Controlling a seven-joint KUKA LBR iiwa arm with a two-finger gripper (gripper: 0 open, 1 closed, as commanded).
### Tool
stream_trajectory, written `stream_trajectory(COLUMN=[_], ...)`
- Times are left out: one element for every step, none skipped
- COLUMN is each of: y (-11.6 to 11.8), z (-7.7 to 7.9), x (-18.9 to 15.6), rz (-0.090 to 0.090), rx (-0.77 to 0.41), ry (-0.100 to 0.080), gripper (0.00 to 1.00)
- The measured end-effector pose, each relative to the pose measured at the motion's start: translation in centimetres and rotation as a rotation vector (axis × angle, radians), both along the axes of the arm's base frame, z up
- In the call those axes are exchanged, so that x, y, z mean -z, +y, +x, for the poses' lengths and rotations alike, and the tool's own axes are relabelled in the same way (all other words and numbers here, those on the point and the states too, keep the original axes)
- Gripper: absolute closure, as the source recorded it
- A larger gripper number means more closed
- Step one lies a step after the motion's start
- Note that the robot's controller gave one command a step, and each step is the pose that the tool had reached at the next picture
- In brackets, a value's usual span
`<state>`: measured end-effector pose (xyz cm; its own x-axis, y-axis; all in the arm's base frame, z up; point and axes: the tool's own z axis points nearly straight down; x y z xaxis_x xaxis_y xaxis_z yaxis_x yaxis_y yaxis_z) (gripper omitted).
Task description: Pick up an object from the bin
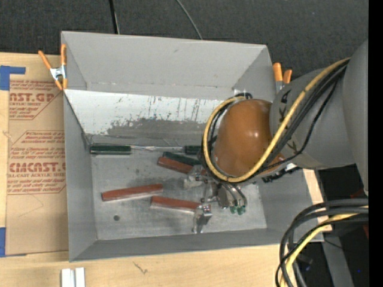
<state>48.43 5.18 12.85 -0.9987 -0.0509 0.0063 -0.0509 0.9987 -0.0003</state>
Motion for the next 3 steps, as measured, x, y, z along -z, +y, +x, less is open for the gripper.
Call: stream_trajectory(y=[2.8,3.5,4.6], z=[1.7,1.5,1.6], x=[2.0,4.9,5.2], rz=[0.001,0.000,0.003], rx=[0.131,0.044,0.223], ry=[-0.008,-0.007,-0.027], gripper=[0.00,0.00,1.00])
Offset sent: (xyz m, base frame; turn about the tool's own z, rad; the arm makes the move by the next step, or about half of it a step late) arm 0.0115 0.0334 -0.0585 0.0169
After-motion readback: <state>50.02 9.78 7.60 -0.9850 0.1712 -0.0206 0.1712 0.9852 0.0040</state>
